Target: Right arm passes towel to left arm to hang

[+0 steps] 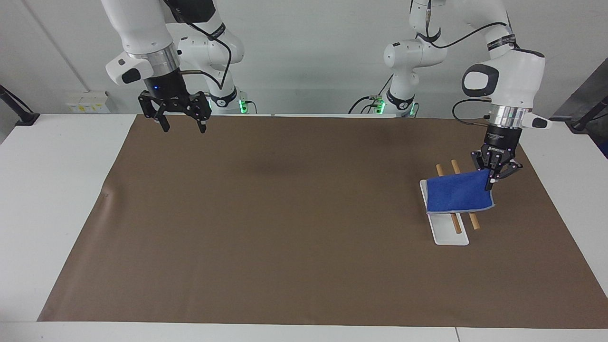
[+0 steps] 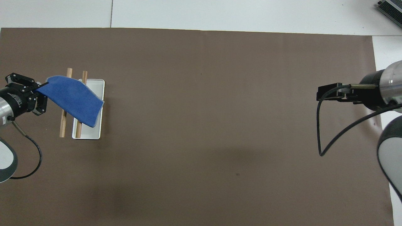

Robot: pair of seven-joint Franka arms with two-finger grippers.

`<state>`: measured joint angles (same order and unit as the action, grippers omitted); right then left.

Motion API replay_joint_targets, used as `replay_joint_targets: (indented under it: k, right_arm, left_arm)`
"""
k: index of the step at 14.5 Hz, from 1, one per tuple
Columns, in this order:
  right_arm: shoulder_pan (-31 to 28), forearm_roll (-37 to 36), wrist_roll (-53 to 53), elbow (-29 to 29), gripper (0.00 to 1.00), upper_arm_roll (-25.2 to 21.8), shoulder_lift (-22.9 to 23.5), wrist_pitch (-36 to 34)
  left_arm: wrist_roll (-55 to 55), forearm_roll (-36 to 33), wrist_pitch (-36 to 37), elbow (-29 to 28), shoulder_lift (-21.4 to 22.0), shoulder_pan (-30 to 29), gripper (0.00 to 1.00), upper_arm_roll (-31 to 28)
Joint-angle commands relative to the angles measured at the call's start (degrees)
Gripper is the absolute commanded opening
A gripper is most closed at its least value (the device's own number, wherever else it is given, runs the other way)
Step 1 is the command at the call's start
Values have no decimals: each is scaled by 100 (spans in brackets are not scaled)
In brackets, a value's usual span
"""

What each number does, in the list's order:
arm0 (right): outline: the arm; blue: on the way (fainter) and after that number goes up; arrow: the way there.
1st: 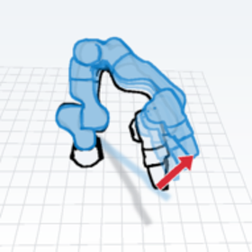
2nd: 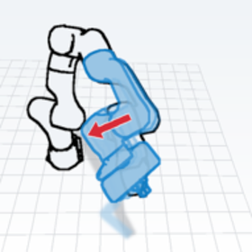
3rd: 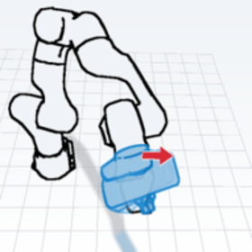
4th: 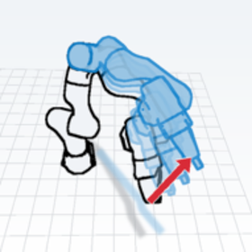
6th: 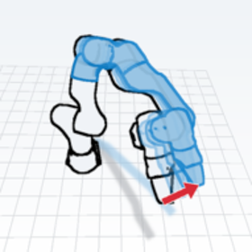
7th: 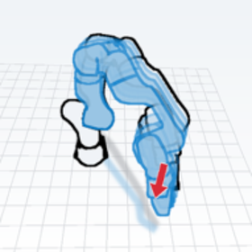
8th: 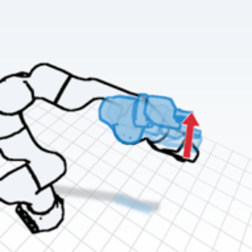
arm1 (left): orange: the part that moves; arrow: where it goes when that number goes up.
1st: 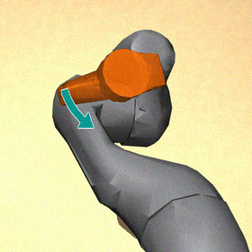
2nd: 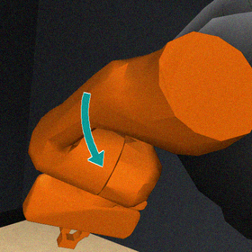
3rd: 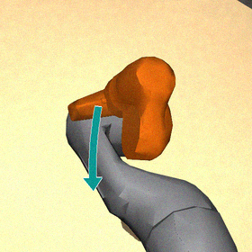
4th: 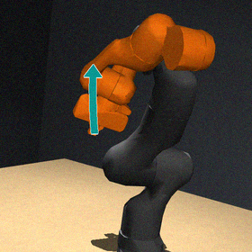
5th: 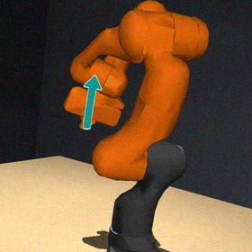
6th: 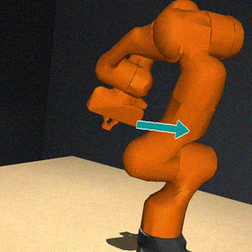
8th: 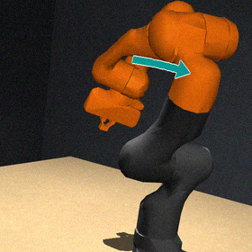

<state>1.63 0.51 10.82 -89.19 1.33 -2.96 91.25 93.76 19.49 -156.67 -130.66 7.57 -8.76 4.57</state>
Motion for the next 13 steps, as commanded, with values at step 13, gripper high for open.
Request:
replay_joint_targets:
  k: [13]
  right_arm:
    - [198,-219,-809,-133,100,-599,-29,-442]
  left_arm:
    - [433,38,-540,-47,-353,-609,0,71]
